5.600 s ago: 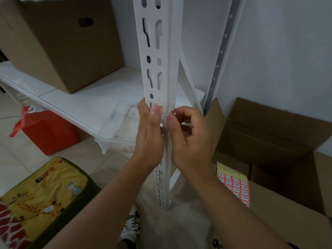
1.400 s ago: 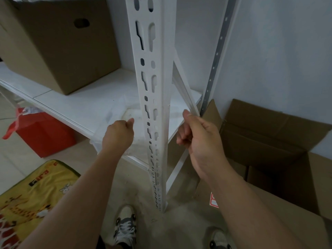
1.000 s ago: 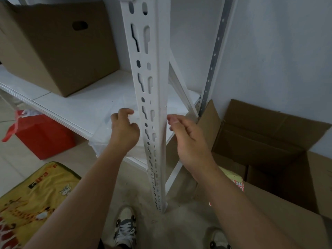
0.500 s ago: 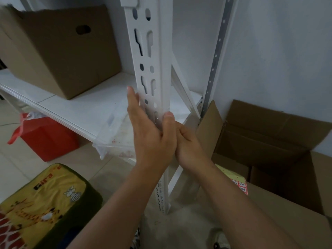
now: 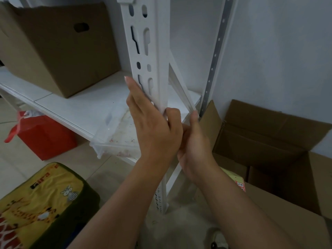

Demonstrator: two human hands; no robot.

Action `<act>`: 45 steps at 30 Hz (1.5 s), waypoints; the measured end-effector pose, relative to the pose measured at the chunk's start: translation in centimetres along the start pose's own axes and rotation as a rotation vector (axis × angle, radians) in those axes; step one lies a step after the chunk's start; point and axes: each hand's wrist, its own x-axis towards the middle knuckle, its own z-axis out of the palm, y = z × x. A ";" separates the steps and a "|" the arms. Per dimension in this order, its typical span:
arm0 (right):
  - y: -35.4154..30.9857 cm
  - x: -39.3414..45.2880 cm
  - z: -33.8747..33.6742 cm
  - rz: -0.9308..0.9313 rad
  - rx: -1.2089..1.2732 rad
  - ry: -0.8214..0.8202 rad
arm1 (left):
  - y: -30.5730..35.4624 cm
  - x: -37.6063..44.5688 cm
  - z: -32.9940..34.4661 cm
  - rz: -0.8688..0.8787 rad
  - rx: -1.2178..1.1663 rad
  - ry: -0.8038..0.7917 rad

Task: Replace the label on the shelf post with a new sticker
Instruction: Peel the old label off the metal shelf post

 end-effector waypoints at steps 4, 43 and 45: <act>0.0 -0.1 -0.2 0.032 0.070 -0.046 | 0.0 0.0 0.1 -0.004 0.008 -0.014; -0.1 -0.5 0.0 0.041 0.047 -0.092 | -0.9 0.0 0.4 0.085 0.037 -0.006; 0.0 -0.6 0.0 0.044 0.040 -0.093 | -0.9 0.0 0.5 0.089 0.036 -0.001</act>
